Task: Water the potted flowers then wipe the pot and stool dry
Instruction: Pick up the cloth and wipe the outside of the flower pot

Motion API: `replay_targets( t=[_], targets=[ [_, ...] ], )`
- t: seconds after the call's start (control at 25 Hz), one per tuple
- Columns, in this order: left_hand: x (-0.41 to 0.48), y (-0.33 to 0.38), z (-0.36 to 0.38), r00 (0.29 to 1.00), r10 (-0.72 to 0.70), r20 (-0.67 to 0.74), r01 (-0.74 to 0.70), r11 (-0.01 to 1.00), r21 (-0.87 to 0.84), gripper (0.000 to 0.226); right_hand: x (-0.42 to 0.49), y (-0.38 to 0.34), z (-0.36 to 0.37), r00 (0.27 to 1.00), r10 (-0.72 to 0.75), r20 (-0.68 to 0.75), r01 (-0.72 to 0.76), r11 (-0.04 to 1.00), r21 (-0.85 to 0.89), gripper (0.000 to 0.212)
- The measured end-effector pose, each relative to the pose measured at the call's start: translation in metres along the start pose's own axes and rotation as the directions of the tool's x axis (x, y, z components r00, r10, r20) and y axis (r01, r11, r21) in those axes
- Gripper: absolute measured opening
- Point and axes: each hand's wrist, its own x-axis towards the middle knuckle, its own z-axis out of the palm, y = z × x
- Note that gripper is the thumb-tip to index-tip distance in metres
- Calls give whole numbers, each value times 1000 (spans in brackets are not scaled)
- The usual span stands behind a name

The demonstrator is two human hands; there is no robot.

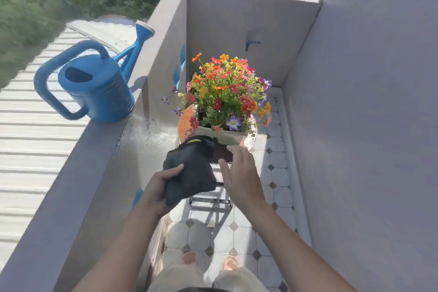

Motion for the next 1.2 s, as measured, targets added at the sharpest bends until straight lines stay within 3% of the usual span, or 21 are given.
replay_targets(
  t=[0.12,0.24,0.4,0.6,0.72,0.84,0.92,1.0,1.08,1.2],
  targets=[
    [25,-9,-9,983,80,-166,-91,994,-59,27,8,34,26,988,-134,82,150,954,-258,35],
    [55,-10,-12,933,231,-275,-269,956,-112,17,45,56,45,958,-285,29,272,874,-402,45],
    [90,-19,-18,875,330,-353,-392,912,-119,17,92,74,63,898,-435,-67,306,727,-615,32],
    [100,-22,-19,843,385,-376,-432,901,-47,17,111,78,64,873,-484,-64,347,707,-616,22],
    [97,-12,-14,793,471,-386,-478,874,86,15,116,72,45,871,-491,0,369,654,-660,14],
    [96,-2,7,753,536,-381,-490,844,218,12,126,64,22,880,-470,62,402,669,-625,18],
    [102,0,22,717,596,-363,-489,800,348,16,133,56,10,886,-458,74,396,664,-635,18],
    [112,-3,35,704,633,-323,-449,748,488,21,142,53,-1,906,-416,83,375,695,-613,5],
    [123,-10,44,699,666,-261,-423,679,601,27,149,51,-9,917,-385,106,371,725,-580,24],
    [138,-20,55,676,729,-104,-437,511,740,24,154,56,-16,931,-353,94,354,806,-474,34]
  ],
)
